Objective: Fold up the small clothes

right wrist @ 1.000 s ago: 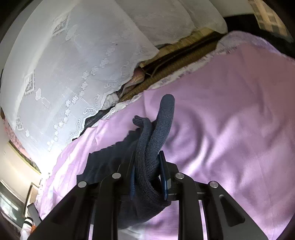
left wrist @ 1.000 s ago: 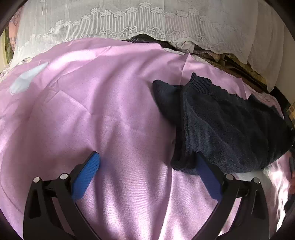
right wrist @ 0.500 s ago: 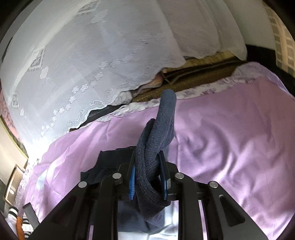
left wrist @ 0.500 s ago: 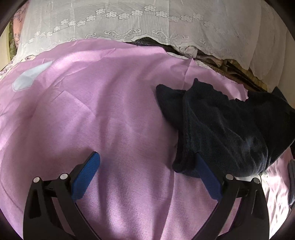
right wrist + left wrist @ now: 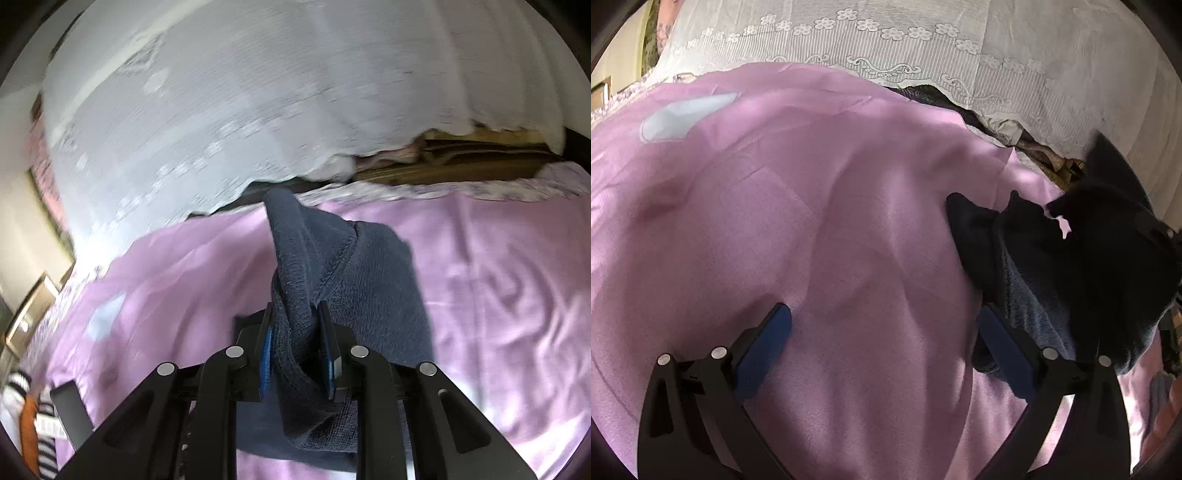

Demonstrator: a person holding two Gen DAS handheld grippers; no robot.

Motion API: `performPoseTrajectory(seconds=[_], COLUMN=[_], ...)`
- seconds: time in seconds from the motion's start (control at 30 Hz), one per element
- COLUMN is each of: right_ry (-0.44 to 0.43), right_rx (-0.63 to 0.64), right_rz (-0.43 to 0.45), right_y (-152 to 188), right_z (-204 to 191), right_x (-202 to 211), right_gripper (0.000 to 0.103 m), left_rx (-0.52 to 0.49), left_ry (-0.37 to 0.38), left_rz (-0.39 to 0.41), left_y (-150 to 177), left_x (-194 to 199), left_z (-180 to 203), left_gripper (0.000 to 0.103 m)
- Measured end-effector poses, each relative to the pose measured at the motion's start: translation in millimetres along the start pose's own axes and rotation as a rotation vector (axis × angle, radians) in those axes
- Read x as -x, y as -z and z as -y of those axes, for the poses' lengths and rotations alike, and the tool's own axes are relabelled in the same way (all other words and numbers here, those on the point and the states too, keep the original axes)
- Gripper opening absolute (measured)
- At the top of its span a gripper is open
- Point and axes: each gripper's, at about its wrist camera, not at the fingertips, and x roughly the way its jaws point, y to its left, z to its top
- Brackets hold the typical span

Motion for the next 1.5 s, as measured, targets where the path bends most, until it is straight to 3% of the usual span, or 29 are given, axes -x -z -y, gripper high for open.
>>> performPoseTrajectory(seconds=[0.23, 0.3, 0.33, 0.47, 0.7, 0.9, 1.0, 1.17, 1.27, 1.4, 1.5], right_ry=[0.01, -0.001, -0.029, -0.12, -0.23, -0.201, -0.083, -0.034, -0.045, -0.068, -0.121], right_rx=[0.165, 0.192, 0.2, 0.164, 0.07, 0.082, 0.147, 0.173, 0.197, 0.188, 0.224], right_rz=[-0.131, -0.163, -0.166, -0.17, -0.121, -0.048, -0.031, -0.097, -0.117, -0.122, -0.164], right_y=[41, 50, 52, 44, 32, 31, 36, 59, 71, 75, 73], right_z=[-36, -37, -38, -38, -22, -6, 1, 20, 20, 22, 25], right_x=[-41, -49, -49, -38, -11, 12, 12, -10, -17, -17, -13], right_gripper=[0.024, 0.028, 0.034, 0.041, 0.034, 0.032, 0.032, 0.027, 0.027, 0.028, 0.027], left_rx=[-0.025, -0.036, -0.048, -0.048, -0.049, -0.051, -0.046, 0.025, 0.047, -0.088, -0.163], left_ry=[-0.037, -0.051, -0.064, -0.063, -0.065, -0.068, -0.066, -0.054, 0.014, -0.006, -0.06], left_rz=[-0.014, -0.019, -0.023, -0.023, -0.024, -0.025, -0.019, 0.051, 0.098, 0.113, 0.061], left_y=[2, 3, 3, 4, 5, 5, 5, 1, -4, -6, -4], left_x=[-4, -5, -7, -7, -5, -5, -4, 15, 31, 32, 11], left_z=[4, 6, 8, 8, 8, 9, 8, -4, -2, 29, 45], left_gripper=[0.099, 0.098, 0.098, 0.099, 0.099, 0.099, 0.099, 0.099, 0.099, 0.099, 0.099])
